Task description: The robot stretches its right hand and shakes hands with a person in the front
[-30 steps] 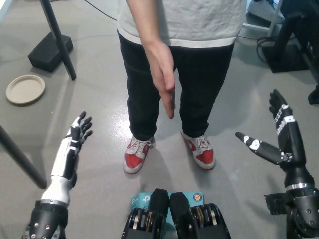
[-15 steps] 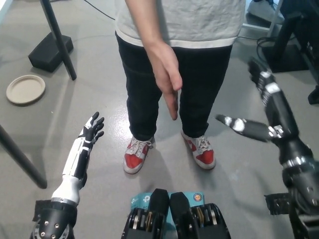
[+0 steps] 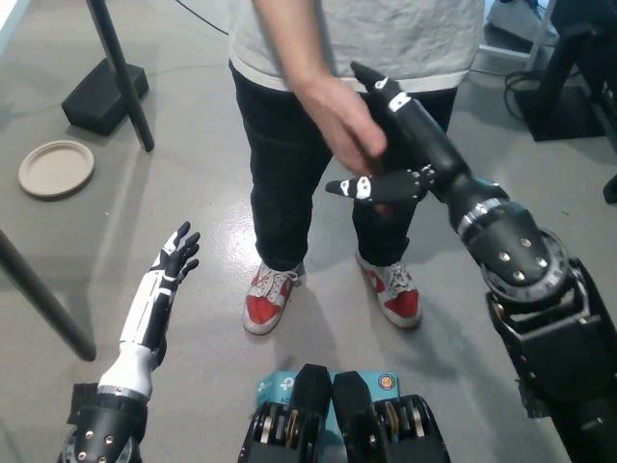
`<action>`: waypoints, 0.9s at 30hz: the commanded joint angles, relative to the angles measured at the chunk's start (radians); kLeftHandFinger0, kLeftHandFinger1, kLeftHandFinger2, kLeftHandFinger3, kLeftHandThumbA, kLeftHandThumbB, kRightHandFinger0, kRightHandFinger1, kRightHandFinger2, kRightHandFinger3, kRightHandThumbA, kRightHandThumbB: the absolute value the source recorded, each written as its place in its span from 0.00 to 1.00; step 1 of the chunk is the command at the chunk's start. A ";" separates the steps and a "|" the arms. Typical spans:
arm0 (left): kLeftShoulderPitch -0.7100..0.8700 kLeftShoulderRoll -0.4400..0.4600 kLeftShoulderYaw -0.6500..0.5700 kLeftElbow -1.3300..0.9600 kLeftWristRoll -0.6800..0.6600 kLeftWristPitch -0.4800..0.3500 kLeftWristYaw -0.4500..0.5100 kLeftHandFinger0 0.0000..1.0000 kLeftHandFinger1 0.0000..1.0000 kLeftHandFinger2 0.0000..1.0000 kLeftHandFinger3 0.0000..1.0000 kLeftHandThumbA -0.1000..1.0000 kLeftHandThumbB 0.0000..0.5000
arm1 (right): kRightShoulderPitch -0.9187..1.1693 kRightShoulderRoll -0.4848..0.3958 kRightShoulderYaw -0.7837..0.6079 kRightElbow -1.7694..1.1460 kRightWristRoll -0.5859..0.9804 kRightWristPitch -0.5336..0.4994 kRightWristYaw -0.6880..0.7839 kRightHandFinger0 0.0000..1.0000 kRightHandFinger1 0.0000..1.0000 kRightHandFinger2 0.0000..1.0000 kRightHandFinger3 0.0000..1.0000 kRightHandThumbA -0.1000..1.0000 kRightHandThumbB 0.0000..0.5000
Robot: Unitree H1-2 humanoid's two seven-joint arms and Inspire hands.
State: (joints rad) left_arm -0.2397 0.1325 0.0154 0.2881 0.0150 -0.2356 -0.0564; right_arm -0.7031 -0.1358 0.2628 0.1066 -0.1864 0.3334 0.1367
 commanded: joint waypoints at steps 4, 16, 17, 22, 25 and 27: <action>-0.014 0.008 0.003 -0.024 0.003 -0.050 0.001 1.00 1.00 1.00 1.00 1.00 0.18 | -0.126 0.022 -0.001 0.130 -0.041 -0.004 -0.007 1.00 1.00 1.00 1.00 1.00 0.68; -0.010 0.008 0.000 -0.021 0.014 -0.059 0.005 1.00 1.00 1.00 1.00 1.00 0.15 | -0.226 0.068 -0.020 0.244 -0.043 -0.011 -0.023 1.00 1.00 1.00 1.00 1.00 0.70; -0.010 0.008 0.000 -0.021 0.014 -0.059 0.005 1.00 1.00 1.00 1.00 1.00 0.15 | -0.226 0.068 -0.021 0.244 -0.043 -0.011 -0.023 1.00 1.00 1.00 1.00 1.00 0.70; -0.011 0.013 0.001 -0.023 0.016 -0.058 0.003 1.00 1.00 1.00 1.00 0.99 0.19 | -0.271 0.103 -0.029 0.244 -0.046 -0.005 -0.034 1.00 1.00 1.00 1.00 1.00 0.73; -0.011 0.013 0.002 -0.023 0.017 -0.059 0.002 1.00 1.00 1.00 1.00 0.99 0.19 | -0.272 0.105 -0.032 0.244 -0.049 -0.005 -0.032 1.00 1.00 1.00 1.00 1.00 0.73; -0.015 0.013 0.002 -0.024 0.014 -0.050 0.000 1.00 1.00 1.00 1.00 0.98 0.19 | -0.287 0.135 -0.047 0.295 -0.059 -0.050 -0.089 1.00 1.00 1.00 1.00 0.89 0.68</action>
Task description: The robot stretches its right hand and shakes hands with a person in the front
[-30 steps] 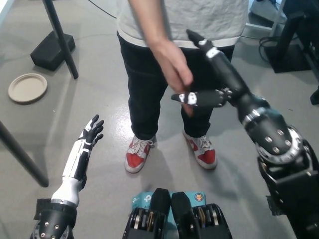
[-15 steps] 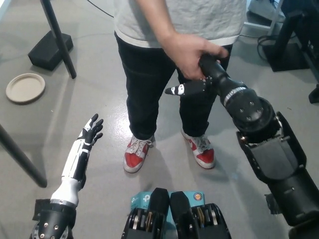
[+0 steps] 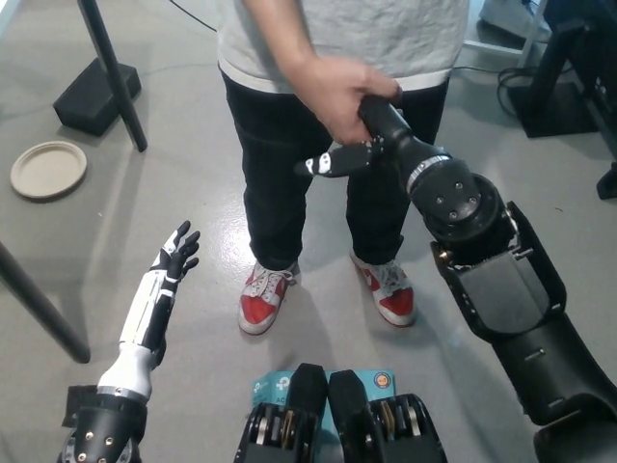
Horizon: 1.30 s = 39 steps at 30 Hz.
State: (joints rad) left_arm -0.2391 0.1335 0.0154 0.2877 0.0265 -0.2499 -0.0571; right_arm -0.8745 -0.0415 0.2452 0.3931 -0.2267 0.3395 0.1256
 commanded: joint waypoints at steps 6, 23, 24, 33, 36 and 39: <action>-0.022 0.016 0.003 -0.028 0.004 -0.029 -0.001 1.00 1.00 1.00 1.00 0.98 0.21 | -0.131 0.065 -0.051 0.130 -0.058 -0.132 -0.190 1.00 1.00 1.00 1.00 0.26 0.50; -0.014 0.022 0.002 -0.011 0.005 -0.042 -0.005 1.00 1.00 1.00 1.00 0.98 0.17 | 0.021 0.048 -0.033 -0.291 -0.079 -0.057 -0.125 0.87 1.00 1.00 1.00 0.25 0.47; -0.015 0.020 0.001 -0.010 0.006 -0.041 -0.004 1.00 1.00 1.00 1.00 0.98 0.17 | 0.033 0.044 -0.028 -0.358 -0.082 -0.043 -0.112 0.88 1.00 1.00 1.00 0.26 0.47; -0.020 0.022 0.001 -0.025 0.008 -0.021 -0.004 1.00 1.00 1.00 1.00 0.98 0.18 | 0.033 0.042 -0.003 -0.839 -0.077 0.115 -0.013 0.98 1.00 1.00 1.00 0.29 0.49; -0.019 0.023 0.003 -0.034 0.000 -0.014 -0.009 1.00 1.00 1.00 1.00 0.98 0.18 | 0.016 0.038 0.004 -0.959 -0.105 0.127 0.002 0.98 1.00 1.00 1.00 0.23 0.52; -0.020 0.025 0.002 -0.030 -0.002 -0.020 -0.012 1.00 1.00 1.00 1.00 0.98 0.18 | 0.016 0.027 -0.002 -0.914 -0.103 0.130 0.013 1.00 1.00 1.00 1.00 0.27 0.51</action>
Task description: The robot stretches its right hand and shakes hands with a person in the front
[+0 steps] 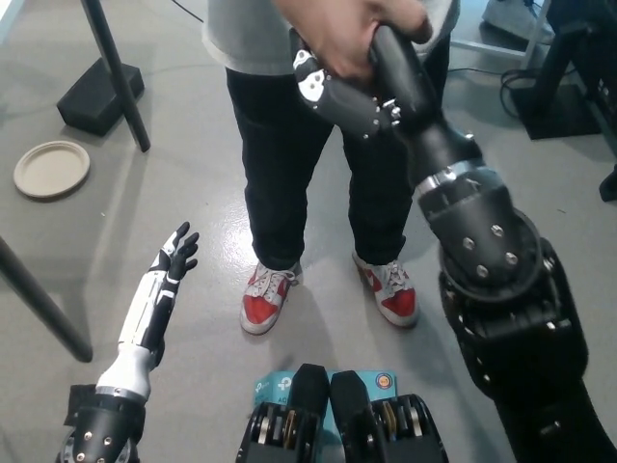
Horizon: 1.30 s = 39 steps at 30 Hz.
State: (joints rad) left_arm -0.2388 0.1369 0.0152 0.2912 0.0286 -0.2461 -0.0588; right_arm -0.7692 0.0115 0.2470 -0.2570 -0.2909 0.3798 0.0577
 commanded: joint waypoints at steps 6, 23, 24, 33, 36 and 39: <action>-0.014 0.019 -0.003 -0.036 0.002 -0.027 -0.008 1.00 1.00 1.00 1.00 0.97 0.17 | -0.114 -0.058 0.000 0.153 -0.047 0.058 0.045 1.00 1.00 1.00 1.00 0.36 0.51; -0.034 0.024 -0.005 -0.035 0.009 -0.021 -0.010 1.00 1.00 1.00 1.00 0.98 0.19 | -0.323 -0.055 -0.003 1.021 -0.031 -0.183 -0.069 1.00 1.00 1.00 1.00 0.38 0.49; -0.034 0.024 -0.004 -0.034 -0.001 -0.024 -0.015 1.00 1.00 1.00 1.00 0.98 0.19 | -0.308 -0.056 -0.003 0.969 -0.032 -0.174 -0.063 1.00 1.00 1.00 1.00 0.39 0.50; -0.038 0.028 0.001 -0.025 -0.008 -0.020 -0.020 1.00 1.00 1.00 1.00 0.97 0.22 | -0.162 -0.100 0.001 0.286 -0.039 -0.014 0.064 1.00 1.00 1.00 1.00 0.39 0.49; -0.035 0.031 0.002 -0.028 0.002 -0.020 -0.012 1.00 1.00 1.00 1.00 0.98 0.19 | -0.125 -0.111 -0.017 -0.005 -0.014 0.037 0.105 1.00 1.00 1.00 1.00 0.45 0.54; -0.035 0.030 0.005 -0.026 -0.007 -0.022 -0.014 1.00 1.00 1.00 1.00 0.98 0.19 | -0.114 -0.117 -0.036 -0.239 0.002 0.090 0.154 1.00 1.00 1.00 1.00 0.42 0.50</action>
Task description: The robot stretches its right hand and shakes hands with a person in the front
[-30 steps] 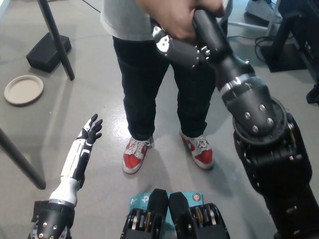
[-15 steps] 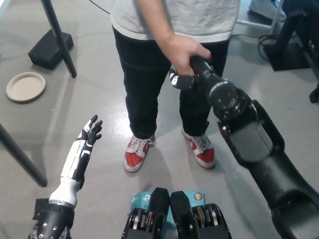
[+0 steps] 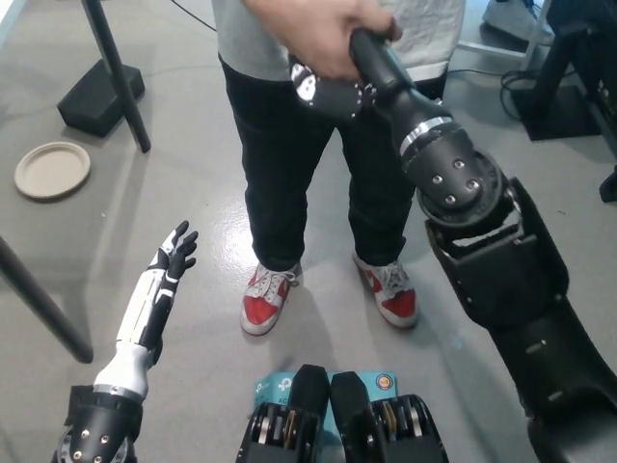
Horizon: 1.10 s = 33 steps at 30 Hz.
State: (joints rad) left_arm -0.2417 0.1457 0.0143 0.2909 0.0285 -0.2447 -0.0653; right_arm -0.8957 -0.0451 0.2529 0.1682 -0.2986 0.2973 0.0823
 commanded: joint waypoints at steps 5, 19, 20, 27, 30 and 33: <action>-0.031 0.023 0.007 -0.022 -0.008 -0.023 -0.010 1.00 1.00 1.00 1.00 0.97 0.19 | 0.020 -0.041 -0.069 -0.941 0.039 0.173 0.150 1.00 1.00 1.00 1.00 0.32 0.44; -0.017 0.018 0.002 -0.022 -0.001 -0.021 -0.006 1.00 1.00 1.00 1.00 0.97 0.16 | -0.038 -0.053 -0.019 -0.214 -0.028 0.127 0.072 1.00 1.00 1.00 1.00 0.34 0.48; -0.019 0.019 0.002 -0.022 0.005 -0.015 -0.002 1.00 1.00 1.00 1.00 0.97 0.16 | -0.056 -0.054 -0.015 -0.102 -0.033 0.095 0.054 1.00 1.00 1.00 1.00 0.36 0.48; -0.027 0.019 0.000 -0.027 -0.004 -0.015 -0.011 1.00 1.00 1.00 1.00 0.96 0.18 | -0.148 -0.036 -0.018 0.440 -0.030 -0.073 -0.057 1.00 1.00 1.00 1.00 0.31 0.47; -0.027 0.019 0.000 -0.029 -0.004 -0.014 -0.011 1.00 1.00 1.00 1.00 0.96 0.18 | -0.161 -0.034 -0.019 0.485 -0.028 -0.089 -0.067 1.00 1.00 1.00 1.00 0.31 0.47; -0.033 0.027 -0.004 -0.039 0.016 0.004 -0.008 1.00 1.00 1.00 1.00 1.00 0.23 | -0.164 -0.030 -0.028 0.576 -0.008 -0.117 -0.071 1.00 1.00 1.00 1.00 0.34 0.48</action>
State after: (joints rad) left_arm -0.2402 0.1474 0.0142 0.2920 0.0293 -0.2430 -0.0654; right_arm -0.8924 -0.0940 0.2523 0.5204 -0.2952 0.3692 0.1383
